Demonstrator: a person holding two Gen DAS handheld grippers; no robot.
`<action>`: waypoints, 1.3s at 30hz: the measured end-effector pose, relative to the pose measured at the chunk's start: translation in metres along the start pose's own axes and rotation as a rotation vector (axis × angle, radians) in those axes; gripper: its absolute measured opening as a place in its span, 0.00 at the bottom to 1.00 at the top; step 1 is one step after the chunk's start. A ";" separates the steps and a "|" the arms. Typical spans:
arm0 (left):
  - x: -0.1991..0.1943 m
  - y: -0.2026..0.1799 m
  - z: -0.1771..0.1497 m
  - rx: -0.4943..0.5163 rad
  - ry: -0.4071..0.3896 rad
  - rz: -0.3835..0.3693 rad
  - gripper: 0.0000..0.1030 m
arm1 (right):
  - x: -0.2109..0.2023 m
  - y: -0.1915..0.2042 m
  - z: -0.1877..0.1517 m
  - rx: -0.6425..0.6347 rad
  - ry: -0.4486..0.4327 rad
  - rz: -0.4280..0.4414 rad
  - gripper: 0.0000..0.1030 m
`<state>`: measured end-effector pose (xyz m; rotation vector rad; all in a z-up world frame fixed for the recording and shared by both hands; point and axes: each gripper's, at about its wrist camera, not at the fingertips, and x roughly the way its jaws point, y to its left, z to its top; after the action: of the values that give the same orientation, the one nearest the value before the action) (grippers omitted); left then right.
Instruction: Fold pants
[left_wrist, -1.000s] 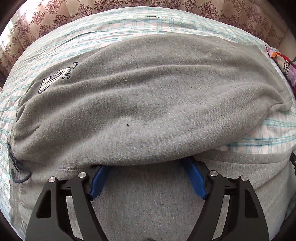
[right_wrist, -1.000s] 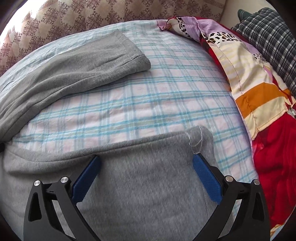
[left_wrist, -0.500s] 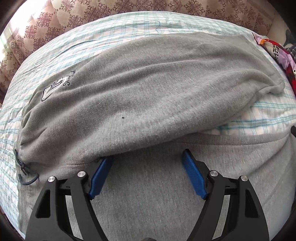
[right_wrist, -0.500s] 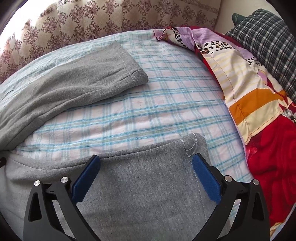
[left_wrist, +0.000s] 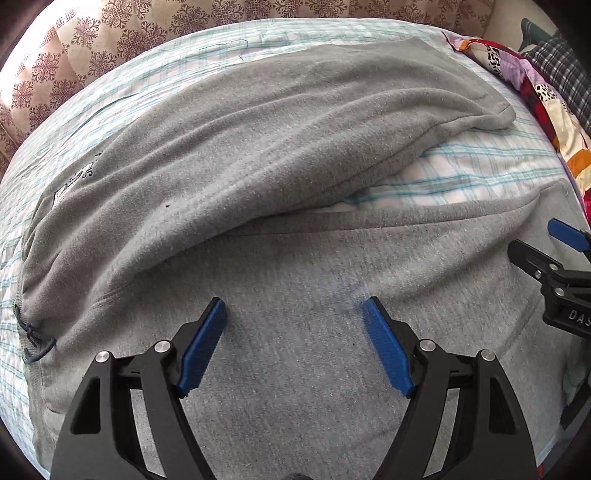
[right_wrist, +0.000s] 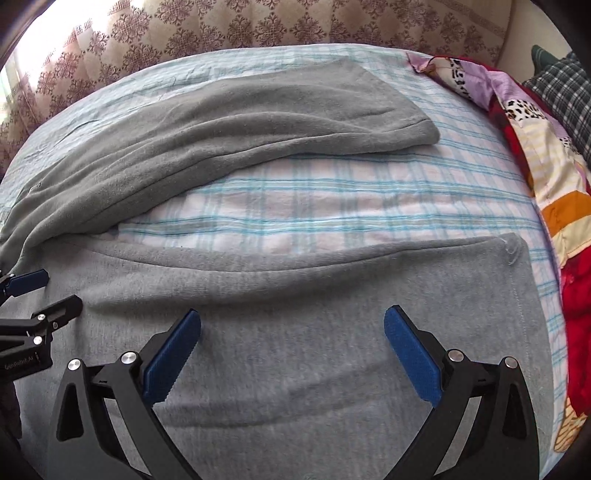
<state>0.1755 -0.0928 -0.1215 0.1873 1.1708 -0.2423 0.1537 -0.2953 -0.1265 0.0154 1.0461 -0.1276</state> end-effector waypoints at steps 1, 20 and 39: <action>0.001 -0.001 -0.001 0.006 0.000 -0.001 0.77 | 0.004 0.005 0.003 -0.005 0.004 -0.003 0.95; -0.027 0.049 0.008 -0.025 -0.063 -0.089 0.83 | 0.022 0.010 0.016 0.020 0.045 -0.041 0.95; -0.026 0.186 0.053 -0.199 -0.127 0.026 0.83 | -0.016 0.069 0.072 0.016 -0.062 0.020 0.95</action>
<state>0.2657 0.0737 -0.0736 0.0119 1.0578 -0.1119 0.2156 -0.2310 -0.0795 0.0355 0.9828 -0.1178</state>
